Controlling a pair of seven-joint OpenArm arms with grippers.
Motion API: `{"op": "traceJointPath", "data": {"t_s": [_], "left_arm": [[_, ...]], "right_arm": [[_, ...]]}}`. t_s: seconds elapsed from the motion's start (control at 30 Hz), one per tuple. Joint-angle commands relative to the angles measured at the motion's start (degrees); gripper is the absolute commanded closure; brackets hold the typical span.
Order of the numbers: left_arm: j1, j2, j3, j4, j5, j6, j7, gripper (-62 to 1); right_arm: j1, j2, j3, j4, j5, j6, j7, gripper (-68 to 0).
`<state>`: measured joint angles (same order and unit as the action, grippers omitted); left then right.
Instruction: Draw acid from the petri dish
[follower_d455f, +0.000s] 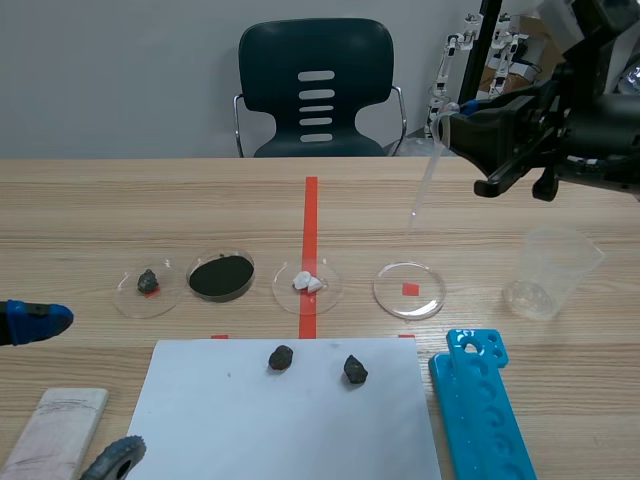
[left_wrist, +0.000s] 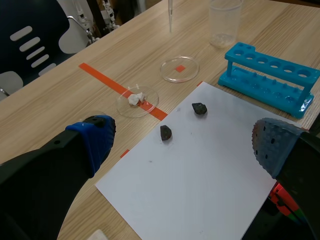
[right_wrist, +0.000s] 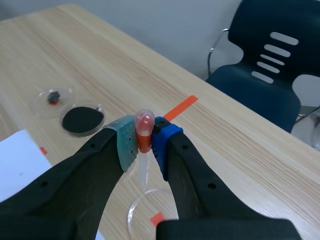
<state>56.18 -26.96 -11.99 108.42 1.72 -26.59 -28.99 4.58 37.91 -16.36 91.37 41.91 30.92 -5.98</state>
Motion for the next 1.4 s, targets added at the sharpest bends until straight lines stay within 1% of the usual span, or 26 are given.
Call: {"op": "traceJointPath", "data": {"t_s": [0.0,0.17,0.4,0.57,0.8,0.93,1.37], "left_arm": [[-0.2,0.4,0.4,0.6,-0.6,0.3,-1.0,-57.2],[-0.2,0.4,0.4,0.6,-0.6,0.3,-1.0,-57.2],[-0.2,0.4,0.4,0.6,-0.6,0.3,-1.0,-57.2],[-0.2,0.4,0.4,0.6,-0.6,0.3,-1.0,-57.2],[-0.2,0.4,0.4,0.6,-0.6,0.3,-1.0,-57.2],[-0.2,0.4,0.4,0.6,-0.6,0.3,-1.0,-57.2],[-0.2,0.4,0.4,0.6,-0.6,0.3,-1.0,-57.2]], "right_arm": [[-1.3,1.4,0.7,3.2,1.2,0.1,0.3,-8.2],[-6.6,2.9,2.7,11.7,1.4,-0.1,-1.5,-8.2],[-14.8,2.9,8.3,21.4,1.5,-0.1,-3.9,-8.2],[-20.3,2.9,13.4,25.9,4.7,0.0,-4.9,-8.2],[-26.8,2.9,18.9,29.2,7.6,0.0,-5.6,-8.2],[-30.1,2.8,21.1,30.8,7.8,0.0,-5.7,-8.2],[-30.6,2.7,21.6,31.3,7.8,-0.1,-5.7,-8.2]]}}
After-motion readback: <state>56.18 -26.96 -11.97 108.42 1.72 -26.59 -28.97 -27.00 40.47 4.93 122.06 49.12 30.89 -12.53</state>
